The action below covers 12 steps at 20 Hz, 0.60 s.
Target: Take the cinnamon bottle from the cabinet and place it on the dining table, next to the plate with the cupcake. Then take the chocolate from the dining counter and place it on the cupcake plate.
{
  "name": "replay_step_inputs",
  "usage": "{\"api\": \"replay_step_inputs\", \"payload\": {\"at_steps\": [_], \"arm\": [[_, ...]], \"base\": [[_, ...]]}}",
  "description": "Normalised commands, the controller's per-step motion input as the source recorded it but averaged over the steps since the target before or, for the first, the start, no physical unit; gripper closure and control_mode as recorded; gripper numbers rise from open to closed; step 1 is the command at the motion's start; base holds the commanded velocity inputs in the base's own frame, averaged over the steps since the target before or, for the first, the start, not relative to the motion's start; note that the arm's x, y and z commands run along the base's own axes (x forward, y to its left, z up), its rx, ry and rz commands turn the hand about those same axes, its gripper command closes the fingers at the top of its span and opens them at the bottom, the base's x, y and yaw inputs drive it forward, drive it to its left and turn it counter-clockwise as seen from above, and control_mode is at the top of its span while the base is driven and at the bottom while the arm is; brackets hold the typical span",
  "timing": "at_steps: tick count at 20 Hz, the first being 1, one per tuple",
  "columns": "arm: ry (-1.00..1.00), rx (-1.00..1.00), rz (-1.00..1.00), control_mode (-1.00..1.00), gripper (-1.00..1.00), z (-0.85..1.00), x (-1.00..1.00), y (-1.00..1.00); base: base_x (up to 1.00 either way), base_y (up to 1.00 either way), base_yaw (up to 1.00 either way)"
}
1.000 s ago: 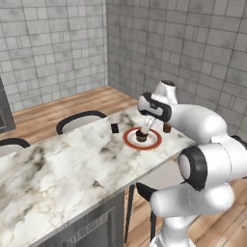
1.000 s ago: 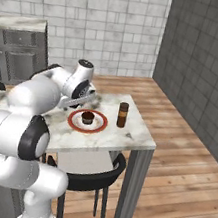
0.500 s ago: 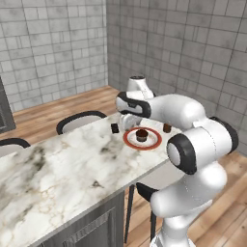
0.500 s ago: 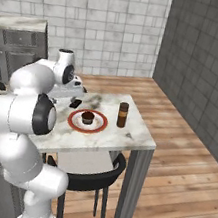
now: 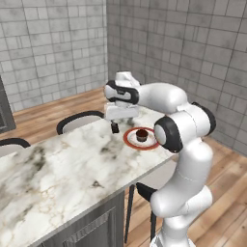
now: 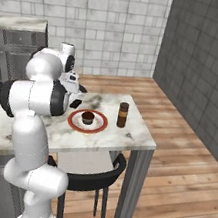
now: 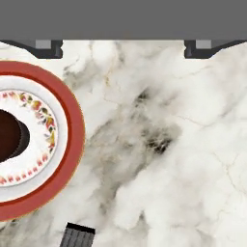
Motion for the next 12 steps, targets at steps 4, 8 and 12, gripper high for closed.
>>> {"api": "replay_step_inputs", "payload": {"at_steps": [4, 8, 12], "arm": [[-0.01, -0.18, -0.53, -1.00, -1.00, -0.26, 0.36, 0.27], [-0.03, -0.26, -0.55, -1.00, -1.00, -0.27, 0.43, 0.11], [-0.03, -0.25, -0.46, -1.00, -1.00, -0.23, 0.43, 0.00]], "base": [[0.00, 0.00, 0.00], [0.00, 0.00, 0.00], [0.00, 0.00, 0.00]]}}
